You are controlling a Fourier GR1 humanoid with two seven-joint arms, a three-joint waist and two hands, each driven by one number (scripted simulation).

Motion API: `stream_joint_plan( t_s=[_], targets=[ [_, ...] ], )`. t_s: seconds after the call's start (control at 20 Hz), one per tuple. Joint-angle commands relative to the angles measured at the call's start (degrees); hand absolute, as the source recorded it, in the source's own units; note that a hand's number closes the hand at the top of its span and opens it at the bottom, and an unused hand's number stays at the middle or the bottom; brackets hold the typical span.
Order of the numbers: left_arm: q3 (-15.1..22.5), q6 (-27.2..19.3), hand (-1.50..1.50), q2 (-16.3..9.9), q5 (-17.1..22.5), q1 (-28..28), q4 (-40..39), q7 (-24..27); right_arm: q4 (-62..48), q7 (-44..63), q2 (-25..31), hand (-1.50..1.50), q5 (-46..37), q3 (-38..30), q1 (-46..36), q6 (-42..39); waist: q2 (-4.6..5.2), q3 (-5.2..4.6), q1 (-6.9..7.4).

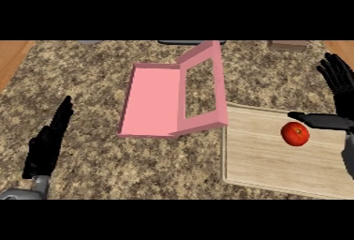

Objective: Pick the tomato from the tray and place it in the cardboard box

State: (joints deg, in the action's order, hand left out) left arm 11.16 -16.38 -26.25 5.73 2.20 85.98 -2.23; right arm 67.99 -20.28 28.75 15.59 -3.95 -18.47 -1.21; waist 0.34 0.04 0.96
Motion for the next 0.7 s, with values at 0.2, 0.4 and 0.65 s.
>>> stream_joint_plan(
  t_s=[0.2,0.4,0.65],
  targets=[
    [1.8,-0.2,0.00,1.7,-1.9,-0.8,0.4,-0.8,-6.2,-2.0,16.4,-1.50,-13.6,4.6,-3.7,-8.3,-0.06,-0.05,0.39],
    [1.0,0.3,0.00,0.4,-1.4,-2.1,2.9,-2.5,-4.2,0.8,22.6,-1.50,-19.2,10.1,-2.5,-15.0,-0.40,-0.08,0.45],
    [1.1,-0.7,0.00,1.6,-2.8,-1.8,1.2,-1.2,-2.0,5.7,29.2,-1.50,-25.0,16.3,-5.2,-24.8,-0.22,-0.13,0.52]
  ],
)
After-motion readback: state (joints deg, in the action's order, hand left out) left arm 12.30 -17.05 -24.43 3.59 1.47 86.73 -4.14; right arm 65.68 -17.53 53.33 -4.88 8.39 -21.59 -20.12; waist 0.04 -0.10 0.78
